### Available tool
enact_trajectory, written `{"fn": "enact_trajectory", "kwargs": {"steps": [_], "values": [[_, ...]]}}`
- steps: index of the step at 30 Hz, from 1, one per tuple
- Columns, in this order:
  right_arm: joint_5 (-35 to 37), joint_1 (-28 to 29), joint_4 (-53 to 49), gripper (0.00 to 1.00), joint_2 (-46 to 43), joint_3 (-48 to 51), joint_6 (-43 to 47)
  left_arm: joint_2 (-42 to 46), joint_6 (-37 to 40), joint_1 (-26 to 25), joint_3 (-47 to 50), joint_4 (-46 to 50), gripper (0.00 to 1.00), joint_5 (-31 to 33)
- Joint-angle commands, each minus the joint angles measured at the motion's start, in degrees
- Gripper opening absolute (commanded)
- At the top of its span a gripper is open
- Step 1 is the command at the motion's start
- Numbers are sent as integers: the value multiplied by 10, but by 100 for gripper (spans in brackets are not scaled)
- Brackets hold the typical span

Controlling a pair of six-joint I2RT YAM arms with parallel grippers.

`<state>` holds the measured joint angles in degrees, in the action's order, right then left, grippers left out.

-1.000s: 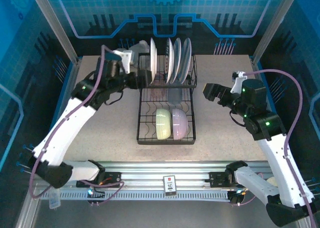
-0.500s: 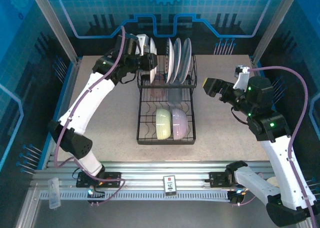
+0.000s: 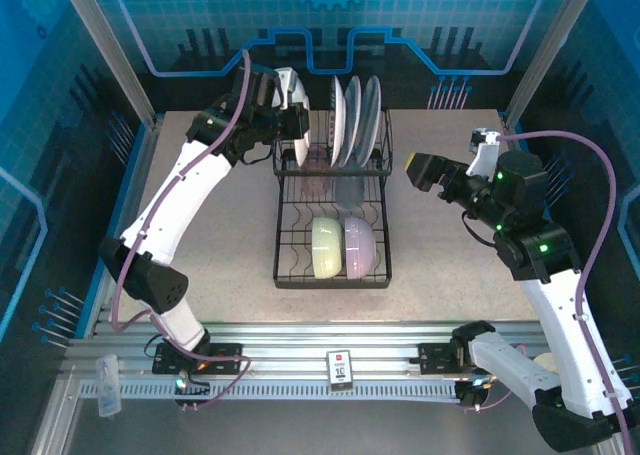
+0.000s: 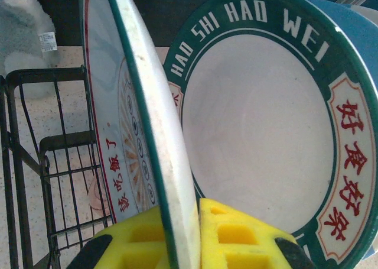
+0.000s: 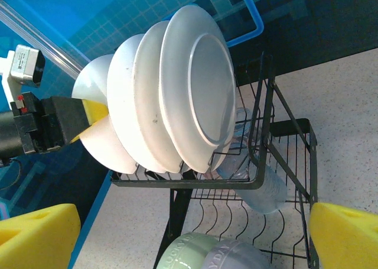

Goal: Unload the mixed dishes from the dish rack

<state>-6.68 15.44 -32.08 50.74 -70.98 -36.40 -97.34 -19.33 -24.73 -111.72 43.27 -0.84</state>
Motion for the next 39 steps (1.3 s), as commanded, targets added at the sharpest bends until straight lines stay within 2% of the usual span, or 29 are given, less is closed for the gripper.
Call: {"fn": "enact_trajectory", "kwargs": {"steps": [1, 12, 19, 21, 24, 27, 30, 33, 36, 39], "values": [[-1, 6, 15, 100, 6, -23, 11, 37, 11, 8, -12, 9, 0, 10], [-5, 7, 10, 100, 34, -55, 23, 125, 8, 7, 16, -36, 0, 34], [0, 6, -23, 100, 50, -96, 10, 202, 69, 5, 61, -107, 0, 29], [-5, 6, -27, 100, 54, -108, -13, 229, 125, -6, 90, -143, 0, 31], [-23, 6, -44, 100, 74, -152, -46, 264, 247, -42, 133, -187, 0, 46], [-34, 6, -78, 100, 102, -211, -74, 283, 376, -85, 151, -195, 0, 68], [-43, 6, -113, 100, 130, -271, -102, 287, 493, -131, 158, -188, 0, 118], [-64, 6, -116, 100, 147, -309, -133, 284, 607, -193, 172, -201, 0, 211], [-92, 6, -121, 100, 165, -333, -174, 286, 739, -266, 218, -277, 0, 315], [-104, 15, -121, 99, 177, -344, -206, 281, 857, -316, 261, -352, 0, 382]]}}
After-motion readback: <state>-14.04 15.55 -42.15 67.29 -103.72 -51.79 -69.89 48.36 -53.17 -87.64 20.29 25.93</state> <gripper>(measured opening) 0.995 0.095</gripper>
